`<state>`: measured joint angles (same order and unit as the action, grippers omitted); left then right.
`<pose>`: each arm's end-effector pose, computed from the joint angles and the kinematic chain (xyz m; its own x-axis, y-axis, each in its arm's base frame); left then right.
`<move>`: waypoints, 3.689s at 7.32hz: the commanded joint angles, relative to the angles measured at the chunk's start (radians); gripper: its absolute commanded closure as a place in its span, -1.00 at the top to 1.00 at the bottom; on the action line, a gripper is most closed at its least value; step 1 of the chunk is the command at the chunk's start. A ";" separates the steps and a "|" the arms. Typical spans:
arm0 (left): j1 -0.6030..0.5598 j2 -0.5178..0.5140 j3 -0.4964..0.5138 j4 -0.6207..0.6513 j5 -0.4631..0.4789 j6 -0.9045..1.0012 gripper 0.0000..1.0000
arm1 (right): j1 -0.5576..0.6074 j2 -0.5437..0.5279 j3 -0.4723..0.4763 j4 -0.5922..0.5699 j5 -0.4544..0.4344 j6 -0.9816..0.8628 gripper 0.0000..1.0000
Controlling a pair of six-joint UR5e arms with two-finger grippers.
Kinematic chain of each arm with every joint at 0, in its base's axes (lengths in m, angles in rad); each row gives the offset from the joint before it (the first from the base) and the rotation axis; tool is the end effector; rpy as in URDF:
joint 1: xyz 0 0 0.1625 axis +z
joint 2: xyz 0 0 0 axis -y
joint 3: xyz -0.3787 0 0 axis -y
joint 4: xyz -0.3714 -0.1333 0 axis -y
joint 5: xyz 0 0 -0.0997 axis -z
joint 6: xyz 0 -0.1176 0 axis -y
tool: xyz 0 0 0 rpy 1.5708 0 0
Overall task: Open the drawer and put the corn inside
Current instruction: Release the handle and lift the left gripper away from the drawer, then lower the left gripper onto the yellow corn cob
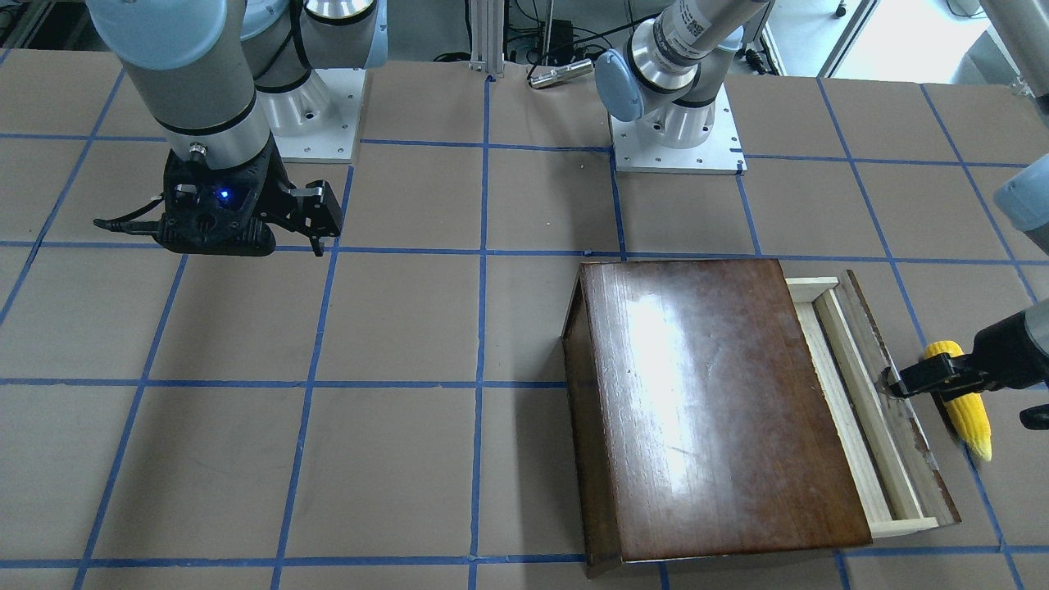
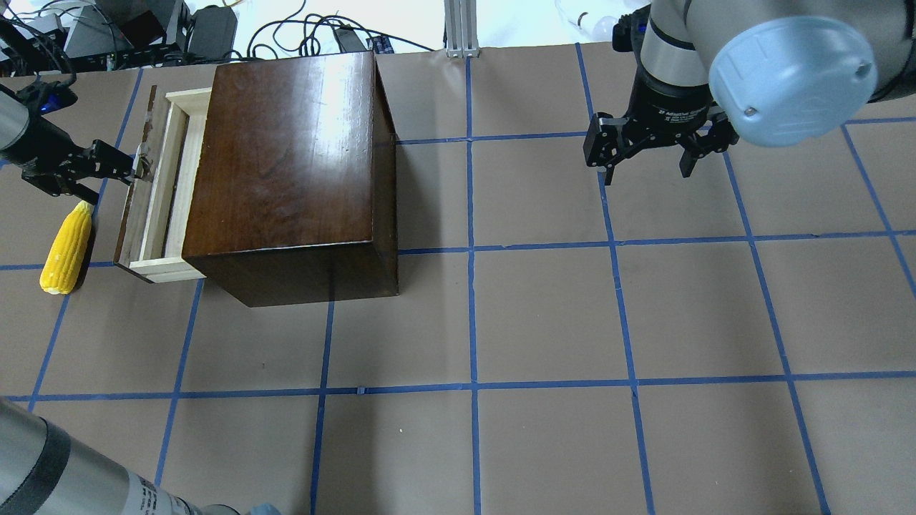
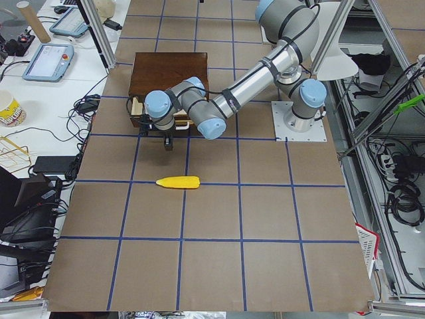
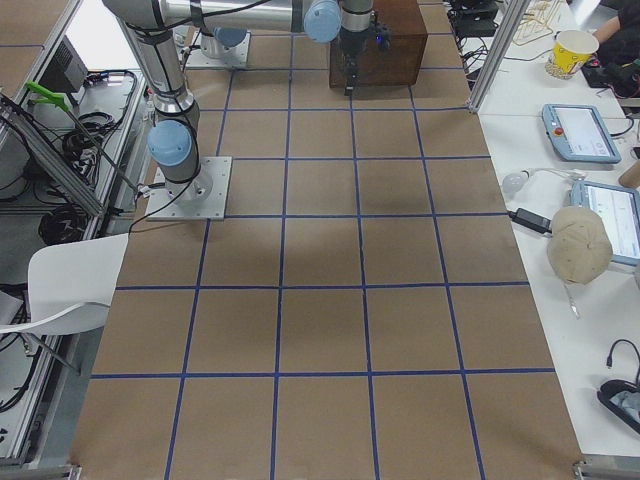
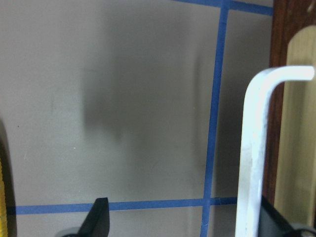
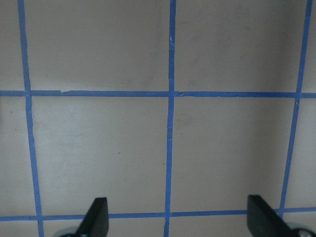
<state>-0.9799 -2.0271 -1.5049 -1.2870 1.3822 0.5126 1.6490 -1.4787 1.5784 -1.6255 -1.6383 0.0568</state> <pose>0.2037 -0.5825 0.2356 -0.9729 -0.0864 0.2146 -0.0881 0.9961 0.0013 0.1639 -0.4874 0.3809 -0.9973 -0.0243 0.0698 -0.0215 0.9989 0.0411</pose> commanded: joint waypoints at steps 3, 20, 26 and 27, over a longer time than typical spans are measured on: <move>0.003 0.002 0.009 0.000 0.001 0.003 1.00 | 0.000 0.001 0.000 0.000 0.000 0.000 1.00; 0.131 -0.110 0.048 0.069 0.287 0.197 1.00 | 0.000 0.000 0.000 0.001 0.000 0.000 1.00; 0.136 -0.166 0.006 0.162 0.281 0.201 0.98 | 0.000 0.000 0.000 0.001 0.000 0.000 1.00; 0.136 -0.173 0.009 0.167 0.281 0.201 0.88 | 0.000 0.000 0.000 0.001 0.000 0.000 1.00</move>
<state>-0.8437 -2.1910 -1.4975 -1.1289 1.6641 0.7133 1.6490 -1.4784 1.5785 -1.6245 -1.6383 0.0568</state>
